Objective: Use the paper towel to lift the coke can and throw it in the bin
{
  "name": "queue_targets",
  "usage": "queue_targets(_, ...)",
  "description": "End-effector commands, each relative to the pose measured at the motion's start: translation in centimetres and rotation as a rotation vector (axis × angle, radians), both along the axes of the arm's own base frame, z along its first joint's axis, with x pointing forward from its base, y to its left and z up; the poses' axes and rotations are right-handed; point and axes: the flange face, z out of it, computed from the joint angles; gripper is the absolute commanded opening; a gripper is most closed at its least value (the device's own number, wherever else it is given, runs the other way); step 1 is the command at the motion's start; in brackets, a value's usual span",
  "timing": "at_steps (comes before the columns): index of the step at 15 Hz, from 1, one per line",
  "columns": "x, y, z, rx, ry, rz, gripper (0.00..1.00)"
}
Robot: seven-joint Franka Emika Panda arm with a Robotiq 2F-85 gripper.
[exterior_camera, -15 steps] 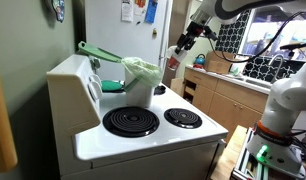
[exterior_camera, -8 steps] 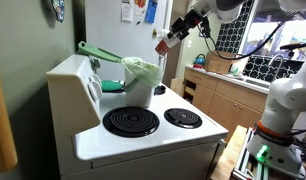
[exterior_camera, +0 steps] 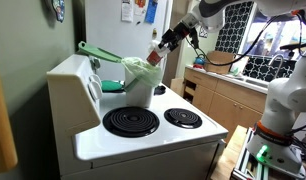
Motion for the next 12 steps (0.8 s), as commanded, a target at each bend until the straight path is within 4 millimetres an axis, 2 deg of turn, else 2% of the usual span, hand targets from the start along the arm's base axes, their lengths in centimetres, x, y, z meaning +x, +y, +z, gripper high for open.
queue_targets(1,2.1,0.7,-0.9,-0.012,0.007,0.053,0.46)
queue_targets(7,4.4,2.4,-3.7,-0.018,0.041,0.073,0.46)
queue_targets(8,4.6,2.6,-3.3,-0.005,0.020,0.037,0.93)
queue_targets(10,4.5,3.1,-2.0,0.018,-0.015,0.042,0.99)
queue_targets(12,3.4,3.6,0.3,0.047,-0.045,0.066,1.00)
